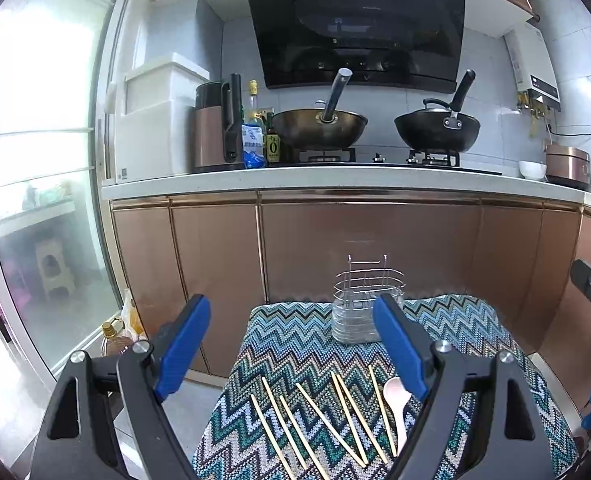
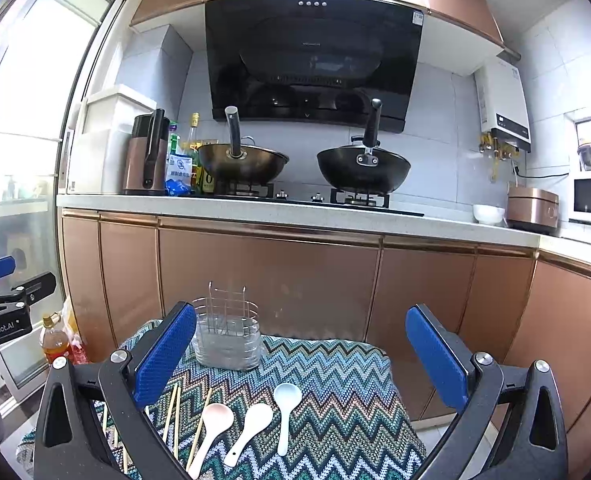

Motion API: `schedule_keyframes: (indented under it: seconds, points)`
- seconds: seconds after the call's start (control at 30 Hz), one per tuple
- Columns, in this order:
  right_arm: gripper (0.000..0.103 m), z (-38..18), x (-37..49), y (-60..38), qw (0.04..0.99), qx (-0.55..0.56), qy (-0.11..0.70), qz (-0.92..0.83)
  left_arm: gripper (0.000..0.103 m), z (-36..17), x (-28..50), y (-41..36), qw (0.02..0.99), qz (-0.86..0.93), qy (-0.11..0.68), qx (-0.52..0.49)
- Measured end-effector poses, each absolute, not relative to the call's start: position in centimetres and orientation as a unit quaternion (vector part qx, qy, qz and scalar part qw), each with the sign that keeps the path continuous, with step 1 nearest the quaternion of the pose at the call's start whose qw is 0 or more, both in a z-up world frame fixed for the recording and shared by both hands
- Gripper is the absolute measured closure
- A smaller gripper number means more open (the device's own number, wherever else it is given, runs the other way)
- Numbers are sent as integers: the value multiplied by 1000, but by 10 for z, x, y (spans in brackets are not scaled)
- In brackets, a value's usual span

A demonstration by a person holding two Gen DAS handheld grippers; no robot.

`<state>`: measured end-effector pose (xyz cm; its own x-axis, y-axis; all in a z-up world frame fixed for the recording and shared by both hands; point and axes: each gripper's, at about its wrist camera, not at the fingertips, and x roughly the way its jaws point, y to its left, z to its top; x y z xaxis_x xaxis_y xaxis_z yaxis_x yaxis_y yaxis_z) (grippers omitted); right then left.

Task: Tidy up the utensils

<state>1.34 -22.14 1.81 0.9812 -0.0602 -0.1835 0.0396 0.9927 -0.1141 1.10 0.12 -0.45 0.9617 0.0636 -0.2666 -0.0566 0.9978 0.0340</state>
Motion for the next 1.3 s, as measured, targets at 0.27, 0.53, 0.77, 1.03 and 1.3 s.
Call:
schedule_keyframes:
  seconds: [0.27,0.53,0.77,1.03,1.3]
  points:
    - [0,14,34,-223,991,-51,118,-23,20,-8,31,-3,987,22,157,17]
    - [0,14,54,-226,989,-59,136,-21,20,-4,51,-3,986,32,159,24]
    - [0,17,74,-237,986,-51,157,-16,20,-3,72,-8,983,39,174,37]
    - [0,5,105,-245,980,-39,193,9,20,-11,98,-11,978,48,198,50]
    - [1,-9,135,-260,971,-33,236,33,20,-20,132,8,964,27,263,27]
